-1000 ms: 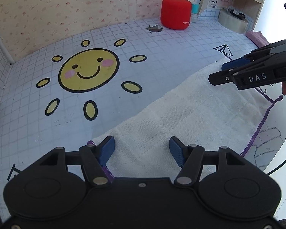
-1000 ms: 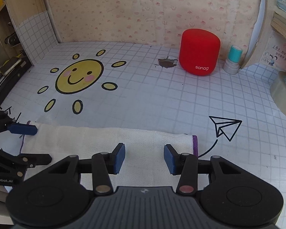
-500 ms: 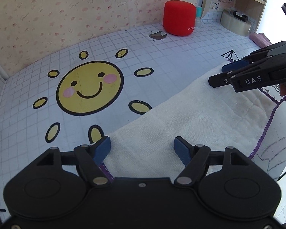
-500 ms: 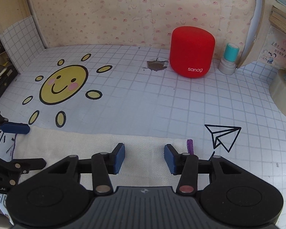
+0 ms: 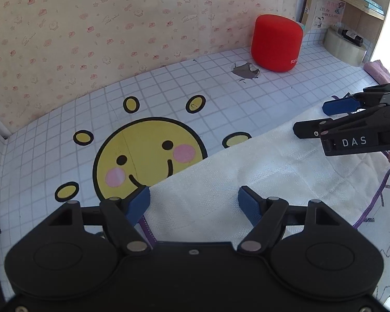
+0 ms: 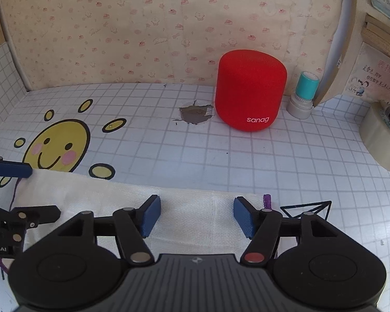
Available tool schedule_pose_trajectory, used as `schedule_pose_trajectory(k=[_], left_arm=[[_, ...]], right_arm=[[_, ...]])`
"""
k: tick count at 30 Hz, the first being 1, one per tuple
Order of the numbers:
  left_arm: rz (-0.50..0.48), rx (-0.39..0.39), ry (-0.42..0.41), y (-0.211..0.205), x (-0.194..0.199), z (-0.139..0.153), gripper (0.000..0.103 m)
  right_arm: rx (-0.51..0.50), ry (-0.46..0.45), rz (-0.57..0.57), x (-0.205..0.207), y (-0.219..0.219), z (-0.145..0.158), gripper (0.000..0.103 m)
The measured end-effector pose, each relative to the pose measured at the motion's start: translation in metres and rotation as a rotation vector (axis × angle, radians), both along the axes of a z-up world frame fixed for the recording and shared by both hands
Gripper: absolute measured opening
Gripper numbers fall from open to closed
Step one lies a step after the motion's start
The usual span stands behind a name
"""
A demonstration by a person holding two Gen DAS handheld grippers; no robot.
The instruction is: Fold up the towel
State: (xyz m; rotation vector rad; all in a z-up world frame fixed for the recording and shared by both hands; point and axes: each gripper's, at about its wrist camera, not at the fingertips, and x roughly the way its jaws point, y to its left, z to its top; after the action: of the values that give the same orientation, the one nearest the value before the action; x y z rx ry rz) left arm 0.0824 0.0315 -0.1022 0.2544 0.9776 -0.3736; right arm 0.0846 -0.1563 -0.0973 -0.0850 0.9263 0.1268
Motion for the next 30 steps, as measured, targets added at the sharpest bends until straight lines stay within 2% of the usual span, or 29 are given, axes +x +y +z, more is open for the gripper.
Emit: schedule_pose_trajectory(k=[2, 5, 9, 13, 16, 21, 30], left_arm=[[-0.006, 0.017, -0.014, 0.000, -0.005, 0.005, 0.074], [-0.016, 0.001, -0.028, 0.004, -0.020, 0.017, 0.074], [-0.047, 0.002, -0.047, 0.002, -0.048, 0.025, 0.074], [-0.065, 0.017, -0.043, -0.005, -0.069, 0.024, 0.074], [-0.071, -0.014, -0.036, -0.009, -0.081, 0.026, 0.074], [-0.078, -0.034, -0.011, -0.015, -0.091, 0.023, 0.074], [-0.034, -0.065, 0.029, -0.015, -0.094, 0.015, 0.074]], right_arm=[[0.019, 0.009, -0.010, 0.001, -0.003, 0.002, 0.064], [0.042, 0.002, -0.023, -0.008, -0.009, 0.011, 0.064], [0.053, 0.006, -0.018, -0.033, -0.020, 0.018, 0.064], [0.020, 0.016, 0.010, -0.055, -0.024, 0.018, 0.064], [0.000, 0.028, 0.027, -0.070, -0.026, 0.016, 0.064], [-0.004, 0.039, 0.026, -0.081, -0.028, 0.011, 0.064], [-0.025, 0.023, 0.034, -0.081, -0.027, 0.013, 0.064]])
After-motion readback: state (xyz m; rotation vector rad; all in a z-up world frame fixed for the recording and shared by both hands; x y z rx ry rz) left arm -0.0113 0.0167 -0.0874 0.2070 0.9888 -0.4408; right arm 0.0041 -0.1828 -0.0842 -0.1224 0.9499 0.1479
